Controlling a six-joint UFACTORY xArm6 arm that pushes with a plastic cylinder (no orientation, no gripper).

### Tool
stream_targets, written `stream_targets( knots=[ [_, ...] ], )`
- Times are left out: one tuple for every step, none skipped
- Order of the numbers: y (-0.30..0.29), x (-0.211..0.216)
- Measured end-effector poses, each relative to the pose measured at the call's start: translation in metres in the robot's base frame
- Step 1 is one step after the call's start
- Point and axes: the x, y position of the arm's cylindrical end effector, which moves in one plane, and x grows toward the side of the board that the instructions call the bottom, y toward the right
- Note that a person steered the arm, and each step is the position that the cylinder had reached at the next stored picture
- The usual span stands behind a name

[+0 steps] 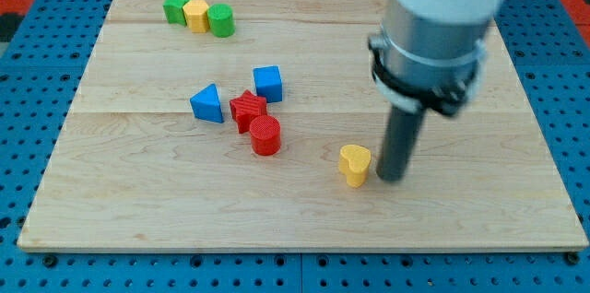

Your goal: Move the green circle and yellow heart close to the yellow hexagon

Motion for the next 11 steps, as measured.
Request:
stream_targets(
  knots=[
    [-0.033,0.047],
    [-0.042,0.002],
    [-0.06,-0.024],
    [-0.061,-0.057],
    [-0.044,-0.064],
    [0.009,-0.05],
    [0.042,-0.074],
    [0.01,-0.109],
    [0.028,-0.081],
    [0.003,-0.066],
    [-0.022,-0.118]
  ],
)
